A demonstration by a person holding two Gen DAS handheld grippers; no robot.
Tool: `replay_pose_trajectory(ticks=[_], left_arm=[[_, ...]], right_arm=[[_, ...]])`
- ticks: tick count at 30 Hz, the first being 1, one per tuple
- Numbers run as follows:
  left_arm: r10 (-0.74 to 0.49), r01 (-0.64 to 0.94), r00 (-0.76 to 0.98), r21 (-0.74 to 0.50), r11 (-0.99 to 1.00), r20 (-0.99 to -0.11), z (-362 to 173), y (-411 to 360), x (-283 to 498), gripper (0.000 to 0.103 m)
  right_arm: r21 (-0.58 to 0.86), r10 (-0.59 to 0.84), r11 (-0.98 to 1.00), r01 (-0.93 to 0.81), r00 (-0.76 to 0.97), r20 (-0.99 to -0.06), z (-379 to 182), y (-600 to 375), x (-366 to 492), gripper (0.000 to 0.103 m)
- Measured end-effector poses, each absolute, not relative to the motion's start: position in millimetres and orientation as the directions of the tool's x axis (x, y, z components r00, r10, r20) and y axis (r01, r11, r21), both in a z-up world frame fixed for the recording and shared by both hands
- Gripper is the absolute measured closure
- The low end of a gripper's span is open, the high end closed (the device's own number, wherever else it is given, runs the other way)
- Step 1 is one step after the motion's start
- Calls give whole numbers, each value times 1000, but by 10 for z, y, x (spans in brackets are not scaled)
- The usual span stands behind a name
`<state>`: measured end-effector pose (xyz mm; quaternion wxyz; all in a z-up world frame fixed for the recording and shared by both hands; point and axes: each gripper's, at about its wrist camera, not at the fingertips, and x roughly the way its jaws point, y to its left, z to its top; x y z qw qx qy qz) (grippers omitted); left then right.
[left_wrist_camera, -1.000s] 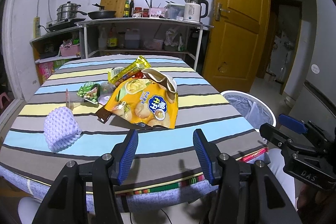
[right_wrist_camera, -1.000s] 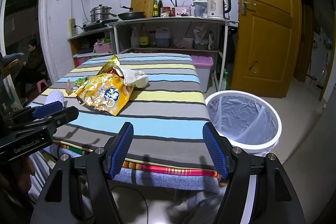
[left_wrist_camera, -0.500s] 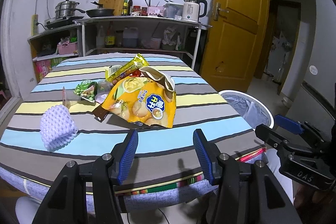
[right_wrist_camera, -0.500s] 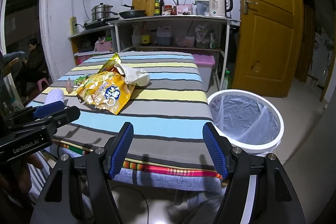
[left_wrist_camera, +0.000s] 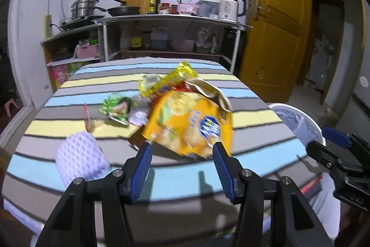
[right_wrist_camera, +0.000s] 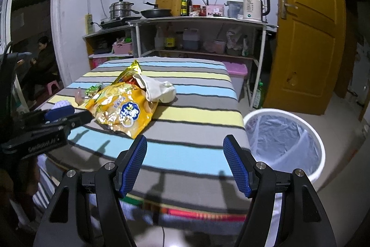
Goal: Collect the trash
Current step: 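Grasp the yellow chip bag with the left tool while the right tool grasps the white cloth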
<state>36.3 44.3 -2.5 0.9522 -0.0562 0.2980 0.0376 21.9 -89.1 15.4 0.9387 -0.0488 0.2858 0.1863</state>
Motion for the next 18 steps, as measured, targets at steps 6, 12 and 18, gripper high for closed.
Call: replay_pose_trajectory(ticks=[6, 12, 18], left_arm=[[27, -122, 809, -123, 985, -587, -70, 729, 621, 48], [-24, -96, 787, -160, 982, -616, -209, 858, 823, 48], [-69, -44, 793, -170, 985, -605, -220, 817, 869, 52]], right_arm=[[13, 339, 916, -400, 759, -555, 160, -742, 408, 34], [0, 356, 903, -430, 747, -561, 147, -547, 607, 34], [-16, 366, 888, -459, 727, -581, 119, -321, 896, 34]])
